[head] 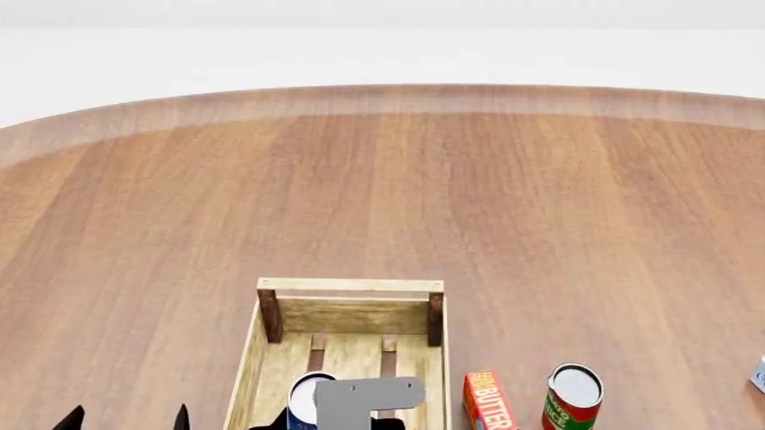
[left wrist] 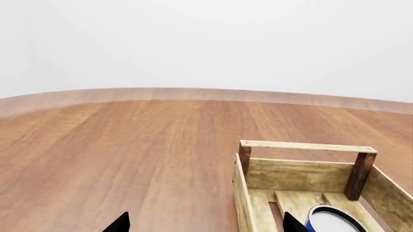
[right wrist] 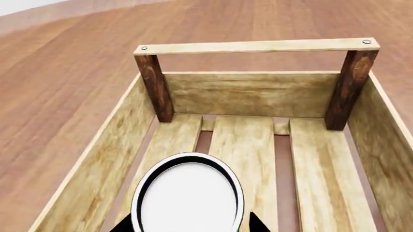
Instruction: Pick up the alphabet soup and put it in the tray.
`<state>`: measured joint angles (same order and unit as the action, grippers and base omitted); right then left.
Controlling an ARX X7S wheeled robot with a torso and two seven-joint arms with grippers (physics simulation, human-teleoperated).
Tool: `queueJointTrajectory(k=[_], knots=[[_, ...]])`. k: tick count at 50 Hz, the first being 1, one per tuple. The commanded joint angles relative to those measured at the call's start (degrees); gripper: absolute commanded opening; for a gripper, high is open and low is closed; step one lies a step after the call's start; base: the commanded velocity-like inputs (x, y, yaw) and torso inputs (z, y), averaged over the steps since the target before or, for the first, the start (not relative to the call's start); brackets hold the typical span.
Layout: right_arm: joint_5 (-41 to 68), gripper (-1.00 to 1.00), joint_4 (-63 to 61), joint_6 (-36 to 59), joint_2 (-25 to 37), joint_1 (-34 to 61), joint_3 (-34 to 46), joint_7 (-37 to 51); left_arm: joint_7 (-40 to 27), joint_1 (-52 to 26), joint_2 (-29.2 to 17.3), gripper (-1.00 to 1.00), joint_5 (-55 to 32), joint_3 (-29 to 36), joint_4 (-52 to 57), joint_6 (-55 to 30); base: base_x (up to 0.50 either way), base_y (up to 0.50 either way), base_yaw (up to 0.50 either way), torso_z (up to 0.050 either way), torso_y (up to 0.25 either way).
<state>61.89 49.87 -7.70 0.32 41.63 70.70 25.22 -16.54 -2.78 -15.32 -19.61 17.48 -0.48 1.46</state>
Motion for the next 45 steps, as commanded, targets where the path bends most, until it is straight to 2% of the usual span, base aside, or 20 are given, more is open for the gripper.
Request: queueJointTrajectory(k=[1,21,45], knots=[[0.9,1.00,0.0,-0.6,0.0,0.9,2.4,0.2,-0.2,-0.1,-0.2,1.00,-0.2,0.2,0.0,0.1,0.00,0.00,0.00,0.000,0.000],[1.7,1.00,-6.3,-0.4,2.6,1.3,3.8,3.3,-0.5,-0.1,-0.4,1.00,-0.5,0.5,0.1,0.2,0.00,0.00,0.00,0.000,0.000],[0.0,1.00,-26.6,0.9,11.1,1.5,4.8,12.7,-1.0,0.0,-1.0,1.00,-1.1,0.6,1.0,0.1,0.00,0.00,0.00,0.000,0.000]])
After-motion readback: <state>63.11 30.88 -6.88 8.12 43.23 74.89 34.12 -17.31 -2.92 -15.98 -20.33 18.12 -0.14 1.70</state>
